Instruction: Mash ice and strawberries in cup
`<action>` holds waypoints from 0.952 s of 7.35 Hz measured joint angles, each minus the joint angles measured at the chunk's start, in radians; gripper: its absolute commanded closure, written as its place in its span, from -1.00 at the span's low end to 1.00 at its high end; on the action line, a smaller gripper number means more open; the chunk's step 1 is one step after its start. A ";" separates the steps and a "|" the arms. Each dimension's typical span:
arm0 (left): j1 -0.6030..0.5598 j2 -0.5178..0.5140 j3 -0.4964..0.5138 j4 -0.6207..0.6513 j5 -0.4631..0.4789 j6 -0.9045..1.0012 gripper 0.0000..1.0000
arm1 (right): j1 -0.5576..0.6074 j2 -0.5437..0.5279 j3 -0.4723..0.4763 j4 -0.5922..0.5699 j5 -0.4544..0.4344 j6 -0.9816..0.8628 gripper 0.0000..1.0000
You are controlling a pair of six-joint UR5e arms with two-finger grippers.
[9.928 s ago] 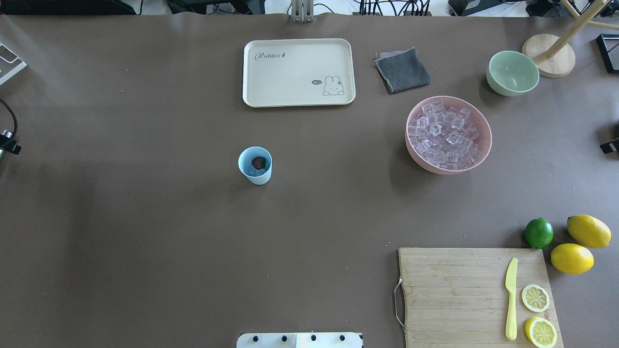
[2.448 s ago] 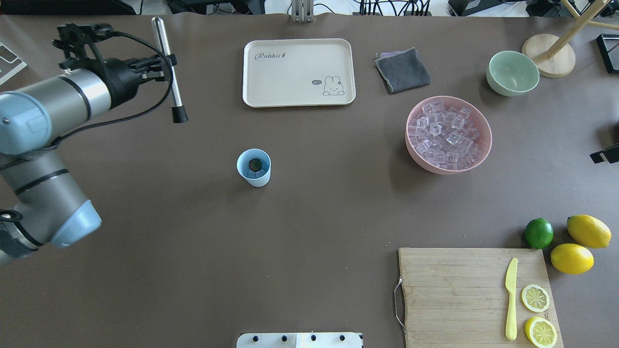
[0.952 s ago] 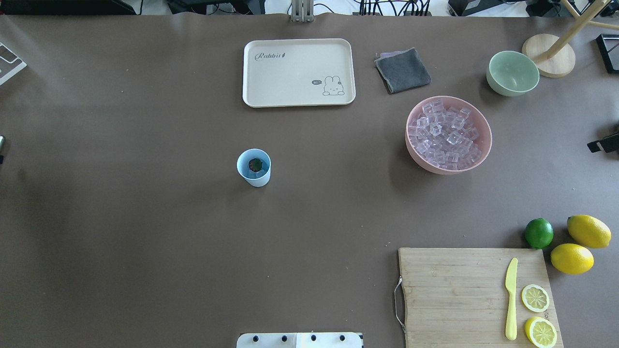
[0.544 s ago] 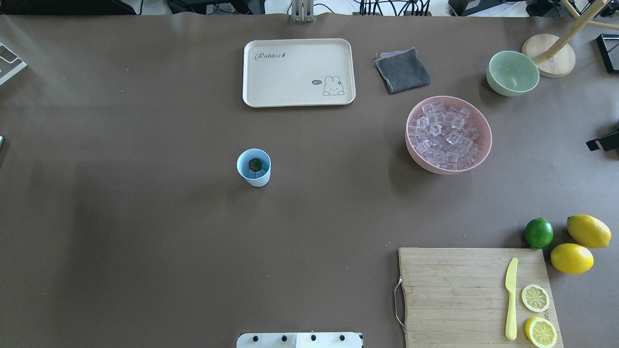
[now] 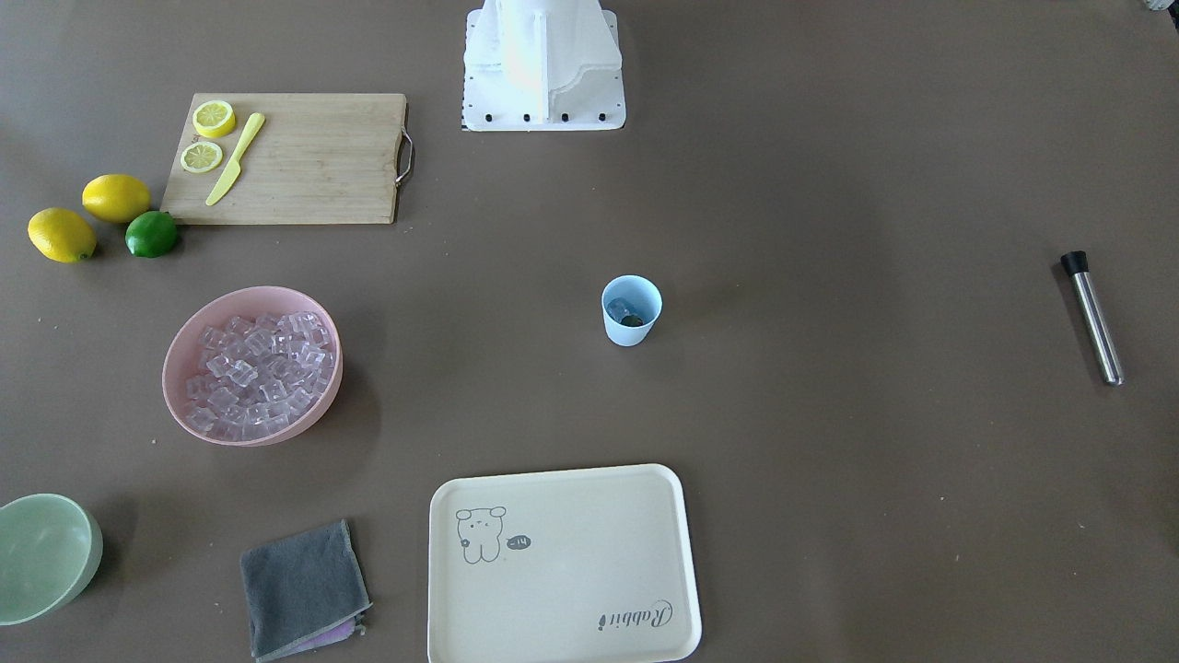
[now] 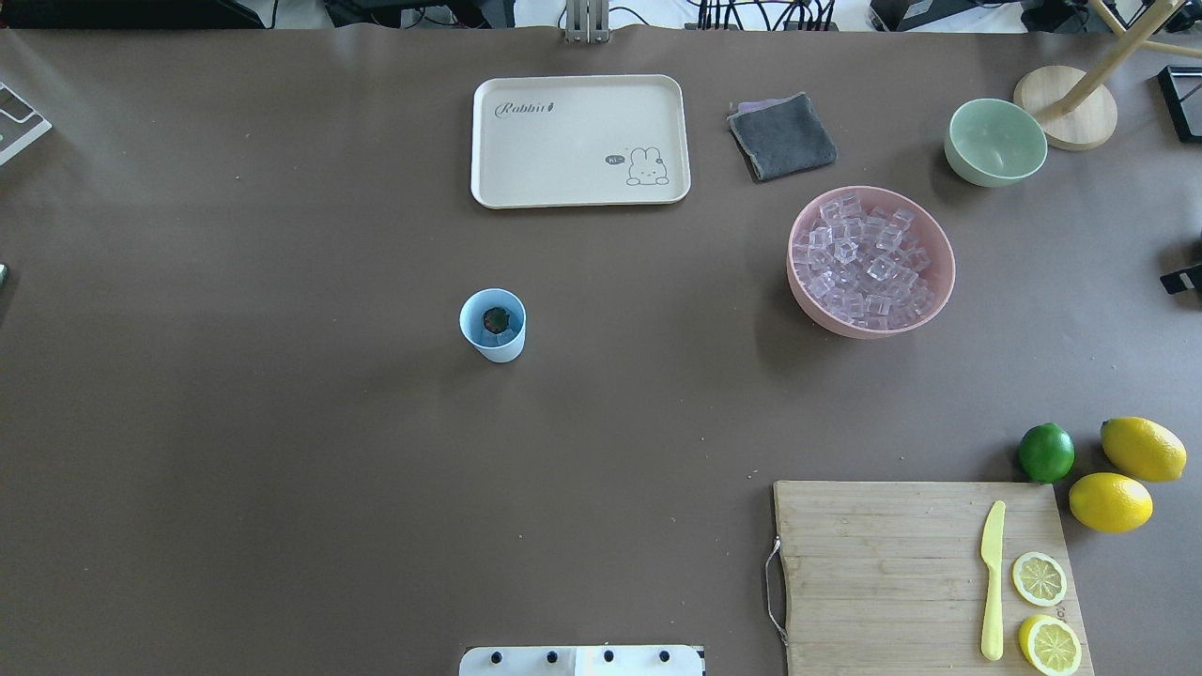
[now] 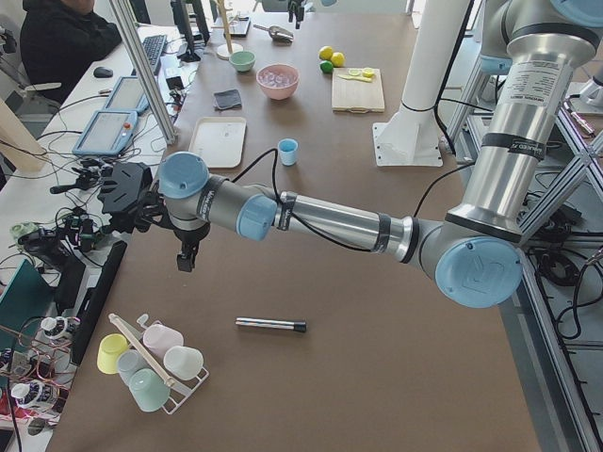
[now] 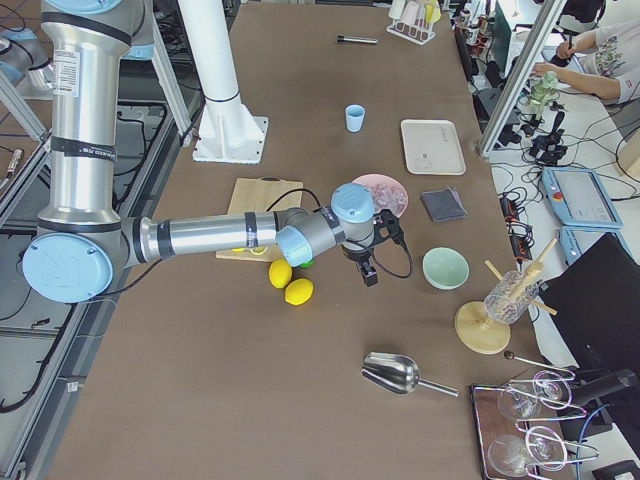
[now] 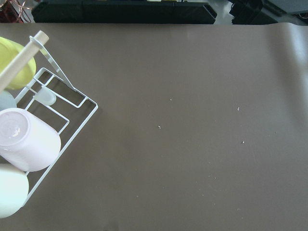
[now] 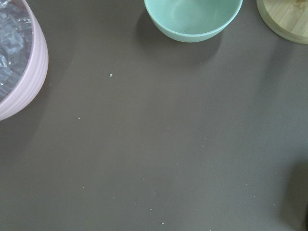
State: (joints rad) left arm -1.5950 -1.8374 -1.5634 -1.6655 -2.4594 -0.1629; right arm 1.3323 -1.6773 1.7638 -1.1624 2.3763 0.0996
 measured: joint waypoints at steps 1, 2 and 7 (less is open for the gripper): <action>-0.011 0.022 -0.057 0.038 0.007 0.027 -0.97 | 0.037 -0.001 -0.002 -0.019 0.038 -0.010 -0.96; -0.013 0.037 -0.090 0.050 0.022 0.037 -0.97 | 0.088 0.011 -0.001 -0.070 0.080 -0.035 -0.96; -0.006 0.046 -0.112 0.040 0.064 0.043 -0.97 | 0.302 0.184 -0.010 -0.568 0.099 -0.418 -0.96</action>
